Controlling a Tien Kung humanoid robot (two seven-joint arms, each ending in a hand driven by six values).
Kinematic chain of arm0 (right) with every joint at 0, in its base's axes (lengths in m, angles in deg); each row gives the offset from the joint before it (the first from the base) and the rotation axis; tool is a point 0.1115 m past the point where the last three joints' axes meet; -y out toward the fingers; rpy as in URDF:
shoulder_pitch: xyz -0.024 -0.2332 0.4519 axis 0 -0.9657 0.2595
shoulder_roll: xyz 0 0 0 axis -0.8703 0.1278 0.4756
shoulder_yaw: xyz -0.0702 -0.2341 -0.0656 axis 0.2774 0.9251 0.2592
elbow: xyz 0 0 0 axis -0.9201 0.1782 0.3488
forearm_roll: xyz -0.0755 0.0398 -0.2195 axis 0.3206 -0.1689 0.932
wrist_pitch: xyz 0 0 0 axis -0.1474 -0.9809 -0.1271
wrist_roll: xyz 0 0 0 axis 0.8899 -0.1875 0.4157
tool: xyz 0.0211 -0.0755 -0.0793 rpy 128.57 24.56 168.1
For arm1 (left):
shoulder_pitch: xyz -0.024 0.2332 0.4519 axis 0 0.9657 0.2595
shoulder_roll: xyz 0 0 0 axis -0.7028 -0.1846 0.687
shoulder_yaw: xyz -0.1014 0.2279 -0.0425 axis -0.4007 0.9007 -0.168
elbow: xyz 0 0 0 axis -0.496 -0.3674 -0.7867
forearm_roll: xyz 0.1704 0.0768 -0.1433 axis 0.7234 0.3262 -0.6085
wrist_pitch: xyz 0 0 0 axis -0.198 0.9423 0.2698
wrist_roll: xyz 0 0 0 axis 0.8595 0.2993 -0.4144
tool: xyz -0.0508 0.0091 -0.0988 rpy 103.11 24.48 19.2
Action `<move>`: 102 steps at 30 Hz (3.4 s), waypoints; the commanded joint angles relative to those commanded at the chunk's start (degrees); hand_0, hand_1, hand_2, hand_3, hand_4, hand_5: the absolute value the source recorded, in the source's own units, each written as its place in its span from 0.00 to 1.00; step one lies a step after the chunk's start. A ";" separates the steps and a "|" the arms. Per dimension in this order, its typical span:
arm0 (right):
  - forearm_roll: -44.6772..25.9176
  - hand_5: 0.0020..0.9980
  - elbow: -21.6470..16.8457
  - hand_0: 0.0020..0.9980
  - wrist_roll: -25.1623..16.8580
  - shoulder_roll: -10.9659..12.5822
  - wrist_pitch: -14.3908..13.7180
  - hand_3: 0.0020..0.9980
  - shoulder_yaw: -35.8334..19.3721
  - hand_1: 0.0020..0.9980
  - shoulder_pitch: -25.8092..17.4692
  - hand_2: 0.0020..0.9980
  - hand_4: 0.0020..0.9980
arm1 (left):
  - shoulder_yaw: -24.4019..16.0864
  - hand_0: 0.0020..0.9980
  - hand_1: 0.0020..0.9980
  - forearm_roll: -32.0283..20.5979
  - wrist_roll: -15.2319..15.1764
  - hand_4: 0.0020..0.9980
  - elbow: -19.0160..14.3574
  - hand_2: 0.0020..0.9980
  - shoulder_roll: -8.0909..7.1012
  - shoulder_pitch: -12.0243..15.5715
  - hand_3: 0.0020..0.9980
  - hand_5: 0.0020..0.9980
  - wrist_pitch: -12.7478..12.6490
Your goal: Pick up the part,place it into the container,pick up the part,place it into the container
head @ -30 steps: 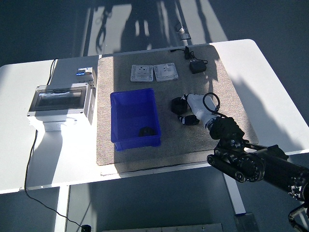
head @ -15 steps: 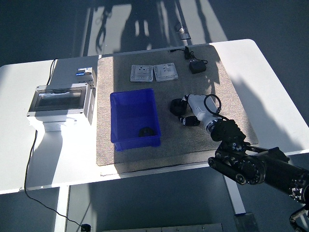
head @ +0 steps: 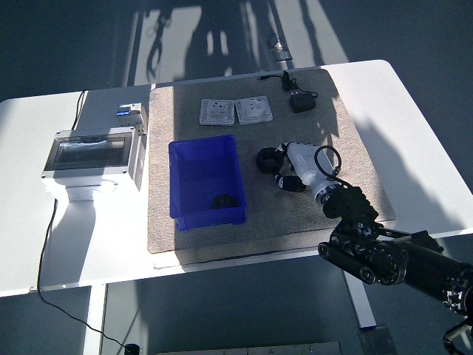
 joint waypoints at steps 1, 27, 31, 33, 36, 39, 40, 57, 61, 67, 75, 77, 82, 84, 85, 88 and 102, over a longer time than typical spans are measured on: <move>-0.03 0.11 -0.07 0.69 -0.11 0.12 -0.15 0.30 -0.03 0.39 -0.11 0.39 0.60 | 0.01 0.61 0.28 -0.03 0.00 0.61 0.00 0.47 0.01 0.01 0.61 0.87 -0.01; -16.38 0.14 -13.37 0.67 -5.69 6.25 -4.63 0.29 -2.89 0.38 -3.96 0.37 0.64 | 0.06 0.61 0.29 -0.65 0.03 0.62 0.00 0.47 0.58 0.59 0.60 0.88 -0.19; -14.43 0.14 -18.55 0.67 -4.72 6.66 -5.07 0.29 -2.13 0.38 -2.31 0.37 0.64 | 0.08 0.61 0.29 -0.64 0.05 0.62 0.00 0.47 0.56 0.61 0.60 0.88 -0.19; -13.01 0.14 -20.79 0.67 -4.10 6.56 -5.08 0.29 -1.26 0.38 -1.20 0.37 0.64 | 0.08 0.61 0.29 -0.61 0.07 0.62 0.00 0.47 0.53 0.60 0.60 0.88 -0.19; -10.35 0.14 -24.34 0.67 -2.87 5.93 -4.61 0.29 1.13 0.38 0.95 0.37 0.64 | 0.10 0.61 0.29 -0.62 0.10 0.62 0.00 0.47 0.47 0.58 0.60 0.88 -0.17; -6.75 0.14 -25.95 0.68 -0.11 4.81 -1.79 0.29 3.39 0.38 2.79 0.38 0.65 | 0.21 0.61 0.29 -0.71 0.14 0.62 0.00 0.47 0.46 0.50 0.60 0.88 -0.12; -5.61 0.14 -26.01 0.68 0.92 4.55 -0.64 0.29 3.70 0.38 3.11 0.38 0.65 | 0.25 0.61 0.29 -0.77 0.14 0.62 0.00 0.47 0.46 0.47 0.60 0.88 -0.11; 7.84 0.16 -23.91 0.91 6.98 3.39 13.13 0.89 4.18 0.90 4.00 0.93 0.70 | -0.13 0.61 0.29 -0.53 0.32 0.62 0.00 0.47 0.27 0.53 0.60 0.88 0.12; 7.89 0.18 -23.92 1.00 6.74 3.45 13.71 0.99 4.08 0.99 3.94 1.00 0.74 | -0.06 0.61 0.29 -0.46 0.38 0.61 0.00 0.47 0.27 0.54 0.60 0.87 0.22; 3.27 0.15 -23.91 1.00 3.70 4.28 10.01 1.00 0.88 1.00 2.26 1.00 0.72 | -0.14 0.61 0.29 -0.27 0.37 0.61 0.00 0.47 0.30 0.53 0.60 0.88 0.20; -10.79 0.17 -29.76 0.97 -7.22 10.39 8.27 1.00 -11.46 0.93 -8.08 0.97 0.74 | 0.72 0.61 0.29 -2.44 -0.20 0.61 0.00 0.47 0.70 0.79 0.60 0.88 -0.50; -14.93 0.46 -32.15 0.84 -10.68 12.29 9.09 1.00 -15.45 0.80 -11.58 0.87 0.97 | 1.05 0.61 0.29 -3.64 -0.38 0.61 0.00 0.47 0.85 1.10 0.60 0.87 -0.82; -24.94 0.89 -37.61 0.83 -18.53 15.37 9.86 1.00 -25.22 0.69 -20.37 0.76 1.00 | 1.31 0.61 0.29 -5.43 -0.66 0.62 0.00 0.47 1.30 1.83 0.60 0.87 -1.50; -28.76 0.89 -39.74 0.83 -21.13 15.71 10.39 1.00 -28.97 0.69 -23.71 0.76 1.00 | 1.33 0.61 0.29 -5.53 -0.68 0.62 0.00 0.47 1.41 1.96 0.60 0.87 -1.56; -30.78 0.89 -40.76 0.83 -22.56 15.75 10.68 1.00 -31.03 0.69 -25.51 0.76 1.00 | 1.39 0.61 0.29 -5.54 -0.67 0.62 0.00 0.47 1.47 2.00 0.60 0.87 -1.55; -35.61 0.90 -42.43 0.91 -25.60 15.51 11.26 1.00 -36.01 0.89 -29.50 0.94 1.00 | 1.62 0.61 0.29 -5.50 -0.61 0.62 0.00 0.48 1.60 2.08 0.60 0.87 -1.43; -43.10 0.94 -44.29 1.00 -27.26 14.45 11.74 1.00 -48.43 1.00 -32.64 1.00 1.00 | 1.51 0.61 0.29 -5.23 -0.50 0.62 0.00 0.48 1.76 2.75 0.60 0.87 -1.38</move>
